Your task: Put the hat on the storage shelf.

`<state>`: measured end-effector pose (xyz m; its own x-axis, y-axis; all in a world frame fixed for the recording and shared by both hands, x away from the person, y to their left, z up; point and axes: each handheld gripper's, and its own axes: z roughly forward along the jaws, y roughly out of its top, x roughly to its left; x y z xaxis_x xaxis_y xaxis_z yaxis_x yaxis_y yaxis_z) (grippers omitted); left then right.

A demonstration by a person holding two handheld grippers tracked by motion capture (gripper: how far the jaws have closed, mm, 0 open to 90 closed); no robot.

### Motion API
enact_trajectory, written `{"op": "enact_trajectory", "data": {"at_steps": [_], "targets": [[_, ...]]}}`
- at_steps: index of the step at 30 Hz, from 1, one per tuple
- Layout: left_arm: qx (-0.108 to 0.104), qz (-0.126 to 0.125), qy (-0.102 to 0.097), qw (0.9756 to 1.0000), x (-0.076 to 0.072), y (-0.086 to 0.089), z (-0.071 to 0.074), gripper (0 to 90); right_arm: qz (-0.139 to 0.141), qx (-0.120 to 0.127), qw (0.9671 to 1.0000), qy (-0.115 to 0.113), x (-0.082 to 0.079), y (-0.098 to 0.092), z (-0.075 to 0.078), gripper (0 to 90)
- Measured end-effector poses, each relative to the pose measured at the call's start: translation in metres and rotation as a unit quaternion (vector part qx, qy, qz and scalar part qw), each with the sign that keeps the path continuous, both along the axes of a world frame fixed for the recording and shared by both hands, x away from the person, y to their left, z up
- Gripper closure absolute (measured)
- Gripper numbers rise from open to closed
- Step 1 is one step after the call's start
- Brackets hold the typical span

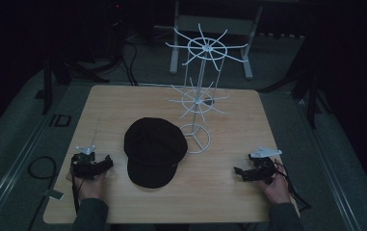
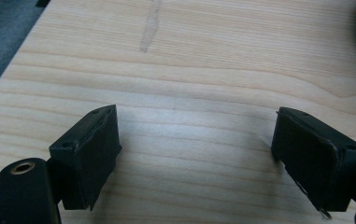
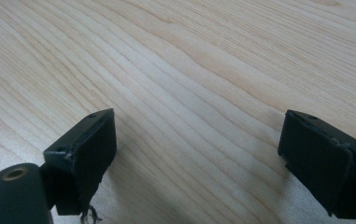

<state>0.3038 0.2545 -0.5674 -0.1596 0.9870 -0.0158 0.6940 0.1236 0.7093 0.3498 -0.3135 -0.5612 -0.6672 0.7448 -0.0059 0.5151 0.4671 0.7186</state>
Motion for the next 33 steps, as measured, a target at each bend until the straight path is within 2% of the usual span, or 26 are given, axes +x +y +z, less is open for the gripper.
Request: {"op": "enact_trajectory", "data": {"at_steps": [6,10,14,16,17,22,33], "targets": [[0.000,-0.007,-0.001,1.0000,0.001,0.000,0.000,16.6,-0.012,0.000,0.9999,0.000,0.001,0.002,0.000,11.4],[0.000,-0.011,-0.001,0.9999,0.001,0.000,0.001,22.4,-0.018,-0.001,0.9998,0.000,0.000,0.003,0.000,11.4],[-0.002,-0.011,0.008,0.9999,0.002,-0.001,0.005,33.2,-0.021,-0.001,0.9998,0.000,-0.001,0.003,0.000,11.5],[-0.018,-0.016,0.014,0.9996,0.004,0.001,0.009,42.2,-0.021,0.000,0.9998,-0.001,-0.001,0.003,0.000,11.5],[-0.026,-0.018,0.016,0.9994,0.005,0.001,0.010,42.2,-0.021,0.000,0.9998,-0.001,-0.001,0.003,0.000,11.5],[-0.016,-0.033,0.014,0.9992,0.006,-0.004,0.017,40.9,-0.022,0.000,0.9998,-0.001,-0.001,0.003,0.000,11.5],[-0.037,-0.037,-0.006,0.9986,0.008,-0.006,0.035,40.9,-0.024,-0.001,0.9997,-0.001,-0.001,0.003,0.000,11.5]]}}
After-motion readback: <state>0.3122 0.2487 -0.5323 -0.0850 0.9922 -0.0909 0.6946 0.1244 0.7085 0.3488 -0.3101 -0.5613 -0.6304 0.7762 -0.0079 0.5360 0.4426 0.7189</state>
